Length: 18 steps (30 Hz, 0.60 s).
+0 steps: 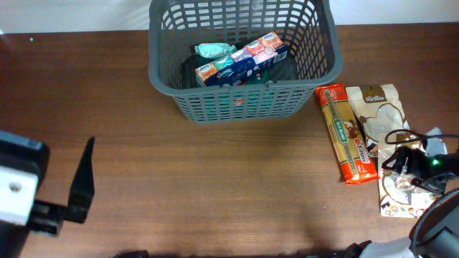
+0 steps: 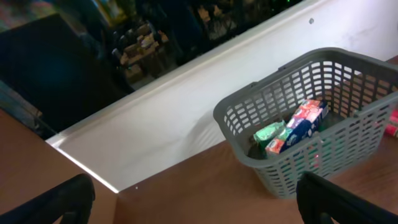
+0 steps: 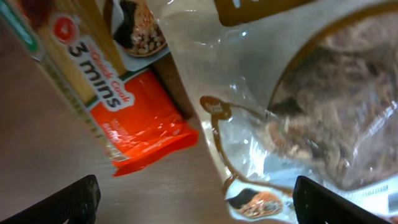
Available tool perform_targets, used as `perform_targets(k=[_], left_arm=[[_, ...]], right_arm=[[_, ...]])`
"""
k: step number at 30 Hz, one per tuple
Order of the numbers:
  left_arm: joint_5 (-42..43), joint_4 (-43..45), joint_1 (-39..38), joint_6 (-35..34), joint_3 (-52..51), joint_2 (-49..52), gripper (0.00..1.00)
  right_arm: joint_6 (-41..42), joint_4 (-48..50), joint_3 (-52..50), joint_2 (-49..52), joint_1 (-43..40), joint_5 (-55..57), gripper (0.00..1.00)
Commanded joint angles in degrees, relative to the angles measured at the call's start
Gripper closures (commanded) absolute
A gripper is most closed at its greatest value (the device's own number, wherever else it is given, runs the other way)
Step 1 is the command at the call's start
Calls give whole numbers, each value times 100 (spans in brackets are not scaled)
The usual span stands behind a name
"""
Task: Pack container
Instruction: 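Withdraw the left gripper and move the right gripper toward the PanTree pouch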
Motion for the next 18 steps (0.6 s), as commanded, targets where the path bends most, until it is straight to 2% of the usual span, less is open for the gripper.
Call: perform_targets(k=[1, 6, 18], left_arm=[[-39, 44, 28, -48, -201, -70, 1], [-37, 85, 28, -48, -409, -68, 1], [-35, 315, 28, -50, -1261, -68, 1]], right_arm=[[-284, 76, 46, 37, 59, 1027, 3], [-264, 120, 76, 37, 46, 2070, 6], [-1167, 570, 212, 37, 48, 2098, 5]])
